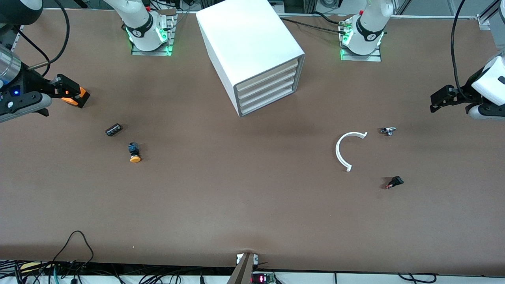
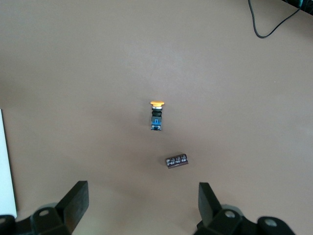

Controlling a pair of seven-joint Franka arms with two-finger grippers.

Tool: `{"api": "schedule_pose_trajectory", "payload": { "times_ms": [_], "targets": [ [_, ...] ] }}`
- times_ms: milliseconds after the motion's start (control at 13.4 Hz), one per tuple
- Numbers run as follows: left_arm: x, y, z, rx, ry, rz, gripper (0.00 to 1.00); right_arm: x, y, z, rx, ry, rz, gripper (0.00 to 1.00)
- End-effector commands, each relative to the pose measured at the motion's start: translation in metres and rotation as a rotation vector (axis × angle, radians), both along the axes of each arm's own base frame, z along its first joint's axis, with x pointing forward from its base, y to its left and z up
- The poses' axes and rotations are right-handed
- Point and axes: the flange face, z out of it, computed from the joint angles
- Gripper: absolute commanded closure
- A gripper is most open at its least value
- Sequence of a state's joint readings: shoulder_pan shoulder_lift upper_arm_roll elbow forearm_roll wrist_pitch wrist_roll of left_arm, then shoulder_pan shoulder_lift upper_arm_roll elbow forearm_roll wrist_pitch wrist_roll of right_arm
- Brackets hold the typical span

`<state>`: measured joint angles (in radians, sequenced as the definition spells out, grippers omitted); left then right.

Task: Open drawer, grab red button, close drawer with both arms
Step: 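Move the left gripper toward the white cabinet's drawer handle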

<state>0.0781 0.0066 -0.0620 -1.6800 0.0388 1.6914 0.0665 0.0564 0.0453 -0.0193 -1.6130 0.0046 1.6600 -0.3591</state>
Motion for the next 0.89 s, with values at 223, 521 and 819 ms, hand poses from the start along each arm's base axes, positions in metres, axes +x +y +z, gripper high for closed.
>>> {"api": "schedule_pose_trajectory", "payload": {
  "times_ms": [223, 521, 819],
  "targets": [
    [0.004, -0.012, 0.007, 0.029, 0.002, -0.068, 0.0, -0.005, -0.001, 0.0, -0.014, 0.023, 0.01, 0.01],
    [0.001, -0.052, -0.017, -0.017, 0.106, -0.147, 0.0, -0.004, 0.001, 0.002, -0.018, 0.015, 0.015, 0.01],
    [-0.001, -0.103, -0.054, -0.122, 0.228, -0.219, 0.0, -0.004, 0.001, 0.003, -0.019, 0.009, 0.012, 0.01]
  ]
}}
